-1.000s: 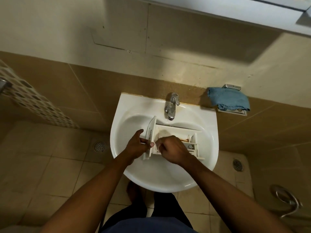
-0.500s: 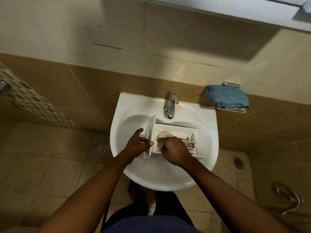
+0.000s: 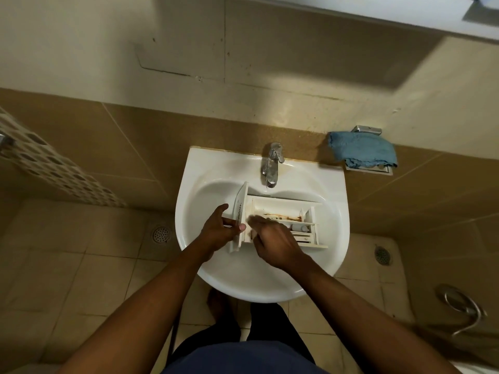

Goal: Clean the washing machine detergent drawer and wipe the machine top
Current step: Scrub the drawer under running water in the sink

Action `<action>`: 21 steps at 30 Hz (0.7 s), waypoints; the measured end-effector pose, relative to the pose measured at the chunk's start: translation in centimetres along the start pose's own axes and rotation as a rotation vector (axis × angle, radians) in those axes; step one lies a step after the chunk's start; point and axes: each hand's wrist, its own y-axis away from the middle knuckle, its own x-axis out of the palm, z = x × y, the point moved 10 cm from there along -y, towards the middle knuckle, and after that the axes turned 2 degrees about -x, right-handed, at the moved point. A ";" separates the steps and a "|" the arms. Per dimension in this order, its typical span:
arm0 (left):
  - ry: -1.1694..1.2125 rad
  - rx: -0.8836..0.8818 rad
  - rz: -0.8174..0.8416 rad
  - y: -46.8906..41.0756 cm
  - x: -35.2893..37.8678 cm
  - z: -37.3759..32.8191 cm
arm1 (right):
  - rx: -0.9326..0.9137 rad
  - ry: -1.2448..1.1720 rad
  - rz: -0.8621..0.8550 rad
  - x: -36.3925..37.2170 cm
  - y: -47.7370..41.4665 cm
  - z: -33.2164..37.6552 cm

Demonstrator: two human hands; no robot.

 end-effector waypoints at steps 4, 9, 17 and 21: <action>-0.013 0.003 -0.007 0.0 -0.1 0.0 | -0.073 0.043 0.040 2.9 1.8 1.2; -0.022 0.006 0.009 0.0 0.0 -0.1 | -0.114 0.114 0.018 1.5 4.2 1.0; -0.009 0.014 -0.008 0.2 0.0 -0.4 | -0.192 0.134 0.030 3.7 3.9 2.6; -0.012 0.011 0.001 0.2 0.0 -0.2 | -0.206 0.192 -0.050 1.6 5.2 1.1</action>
